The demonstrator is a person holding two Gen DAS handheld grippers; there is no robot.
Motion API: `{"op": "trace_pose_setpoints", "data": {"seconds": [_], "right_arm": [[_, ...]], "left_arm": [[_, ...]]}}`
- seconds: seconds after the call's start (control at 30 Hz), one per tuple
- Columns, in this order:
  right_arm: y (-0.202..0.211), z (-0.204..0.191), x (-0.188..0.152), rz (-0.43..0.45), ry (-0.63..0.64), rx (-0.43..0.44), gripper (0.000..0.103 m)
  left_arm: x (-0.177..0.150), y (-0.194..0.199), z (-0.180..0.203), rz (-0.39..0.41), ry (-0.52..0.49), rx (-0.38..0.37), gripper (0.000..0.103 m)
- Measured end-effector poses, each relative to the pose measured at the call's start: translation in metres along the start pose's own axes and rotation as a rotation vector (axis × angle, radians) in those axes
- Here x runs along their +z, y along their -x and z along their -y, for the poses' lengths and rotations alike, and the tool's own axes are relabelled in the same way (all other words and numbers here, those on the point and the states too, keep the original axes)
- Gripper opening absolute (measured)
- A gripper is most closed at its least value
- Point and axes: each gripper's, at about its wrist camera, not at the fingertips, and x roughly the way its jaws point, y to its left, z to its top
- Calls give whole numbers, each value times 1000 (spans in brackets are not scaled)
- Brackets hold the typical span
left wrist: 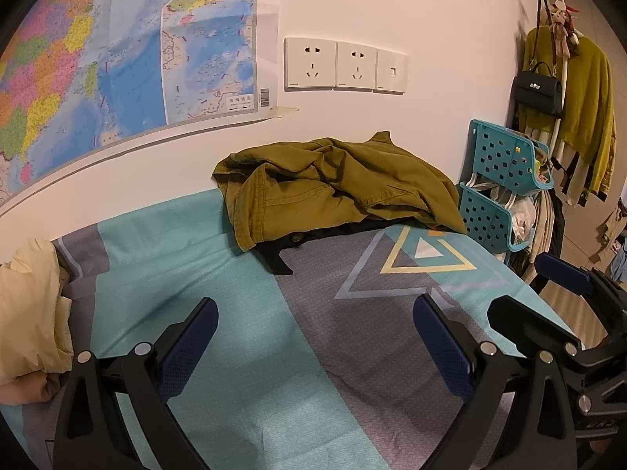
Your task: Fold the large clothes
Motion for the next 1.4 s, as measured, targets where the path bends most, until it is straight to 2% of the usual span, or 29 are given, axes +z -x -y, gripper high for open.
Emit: {"op": "trace_pose_setpoints", "data": {"seconds": [1.4], "right_arm": [[-4,3,4,-5,17,1,97]], "left_arm": [[1,-4,-4,-20,23,2,96]]}}
